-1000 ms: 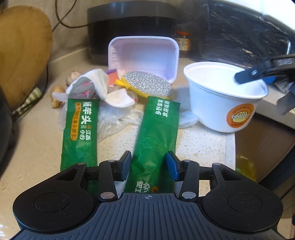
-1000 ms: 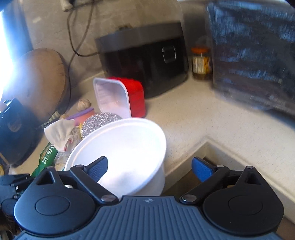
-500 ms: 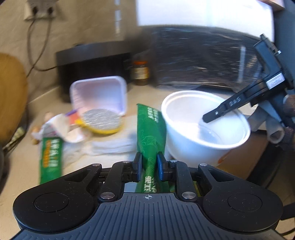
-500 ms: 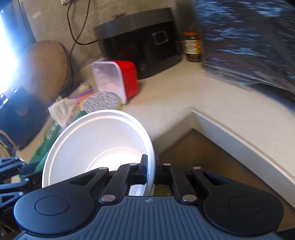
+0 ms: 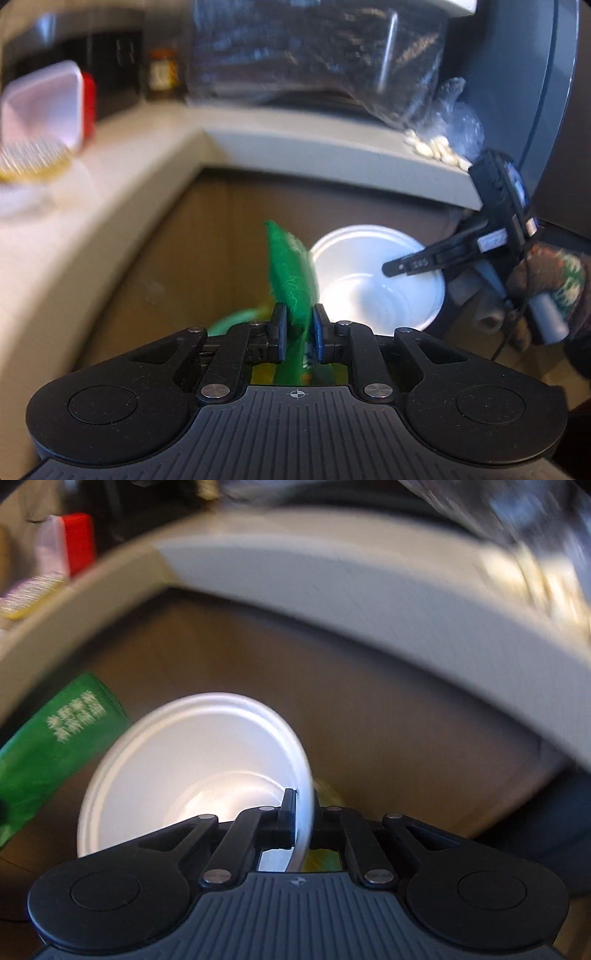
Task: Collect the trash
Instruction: 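Open the right tool to drop the bowl while the left tool drops the sachet into the bin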
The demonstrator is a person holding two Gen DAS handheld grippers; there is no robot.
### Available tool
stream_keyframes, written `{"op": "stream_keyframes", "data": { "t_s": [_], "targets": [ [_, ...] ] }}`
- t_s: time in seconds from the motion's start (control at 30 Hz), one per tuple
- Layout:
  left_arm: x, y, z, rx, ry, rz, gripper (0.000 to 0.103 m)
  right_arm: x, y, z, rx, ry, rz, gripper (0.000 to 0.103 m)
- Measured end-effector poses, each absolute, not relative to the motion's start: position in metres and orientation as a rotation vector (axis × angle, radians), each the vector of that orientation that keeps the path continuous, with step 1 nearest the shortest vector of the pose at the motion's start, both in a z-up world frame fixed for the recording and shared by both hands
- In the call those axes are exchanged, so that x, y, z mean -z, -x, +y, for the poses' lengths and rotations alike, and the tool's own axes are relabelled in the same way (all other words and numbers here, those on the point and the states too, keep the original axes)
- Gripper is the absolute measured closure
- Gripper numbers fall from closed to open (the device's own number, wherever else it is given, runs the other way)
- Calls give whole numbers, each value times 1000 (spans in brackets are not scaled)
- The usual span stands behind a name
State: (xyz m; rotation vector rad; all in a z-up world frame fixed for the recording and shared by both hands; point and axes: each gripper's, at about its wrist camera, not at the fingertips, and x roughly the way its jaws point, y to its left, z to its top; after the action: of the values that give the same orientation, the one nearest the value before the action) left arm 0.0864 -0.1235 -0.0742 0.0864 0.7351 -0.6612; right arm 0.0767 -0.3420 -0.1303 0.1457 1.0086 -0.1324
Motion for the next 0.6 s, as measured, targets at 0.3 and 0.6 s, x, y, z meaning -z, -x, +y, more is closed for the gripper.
{"op": "stream_keyframes", "data": {
  "t_s": [0.3, 0.6],
  "targets": [
    [167, -100, -87, 580, 204, 940, 85, 204, -90, -321, 78, -88, 1156, 98],
    [216, -107, -58, 485, 269, 1052, 86, 333, -167, -251, -103, 183, 1317, 98]
  ]
}}
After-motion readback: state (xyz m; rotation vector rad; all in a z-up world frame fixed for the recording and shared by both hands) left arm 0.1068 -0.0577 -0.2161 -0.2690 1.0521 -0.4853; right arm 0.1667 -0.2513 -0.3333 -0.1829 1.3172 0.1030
